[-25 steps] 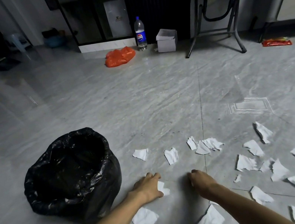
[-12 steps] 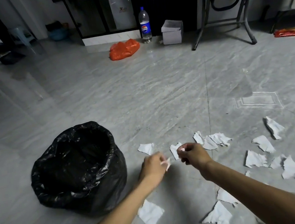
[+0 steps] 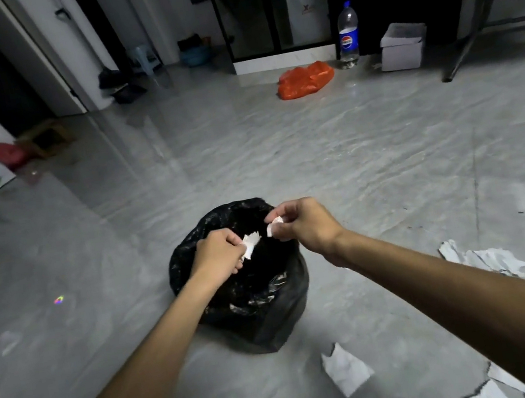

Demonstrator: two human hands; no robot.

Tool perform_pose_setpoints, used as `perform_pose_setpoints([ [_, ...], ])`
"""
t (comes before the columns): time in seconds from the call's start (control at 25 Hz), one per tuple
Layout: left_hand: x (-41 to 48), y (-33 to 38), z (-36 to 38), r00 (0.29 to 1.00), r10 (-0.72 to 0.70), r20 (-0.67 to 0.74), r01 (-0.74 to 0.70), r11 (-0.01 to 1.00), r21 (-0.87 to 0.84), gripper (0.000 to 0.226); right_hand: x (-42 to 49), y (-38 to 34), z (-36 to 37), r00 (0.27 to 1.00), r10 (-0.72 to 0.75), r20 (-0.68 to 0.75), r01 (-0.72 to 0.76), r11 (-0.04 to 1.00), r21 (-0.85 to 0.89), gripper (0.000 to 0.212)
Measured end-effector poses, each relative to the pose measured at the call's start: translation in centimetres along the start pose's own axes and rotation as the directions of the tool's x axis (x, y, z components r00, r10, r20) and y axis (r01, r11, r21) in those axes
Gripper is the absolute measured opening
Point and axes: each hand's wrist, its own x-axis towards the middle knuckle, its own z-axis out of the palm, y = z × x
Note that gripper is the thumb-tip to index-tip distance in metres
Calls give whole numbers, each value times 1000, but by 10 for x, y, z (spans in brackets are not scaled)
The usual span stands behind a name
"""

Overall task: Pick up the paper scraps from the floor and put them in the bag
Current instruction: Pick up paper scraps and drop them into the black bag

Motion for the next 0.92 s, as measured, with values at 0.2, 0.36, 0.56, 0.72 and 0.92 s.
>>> perform_pose_setpoints([
  [0.2, 0, -13, -5, 999, -38, -24, 42, 976, 215, 34, -2, 2, 9, 990, 109, 90, -96, 985, -142, 52],
  [0.36, -23, 34, 6, 970, 230, -75, -218, 964, 150, 31, -37, 22, -30, 998, -1, 58, 18, 953, -303, 19],
  [0.56, -70, 82, 54, 866, 459, 197, -473, 881, 27, 25, -128, 134, -48, 851, 320, 416, 248, 452, -857, 41],
  [0.72, -88, 76, 103, 763, 435, 479, -539, 836, 100, 25, -186, 207, -35, 767, 438, 470, 327, 363, -873, 79],
  [0.92, -103, 22, 161, 724, 161, 671, -513, 777, 366, 50, -192, 219, -38, 871, 360, 333, 140, 467, -873, 33],
])
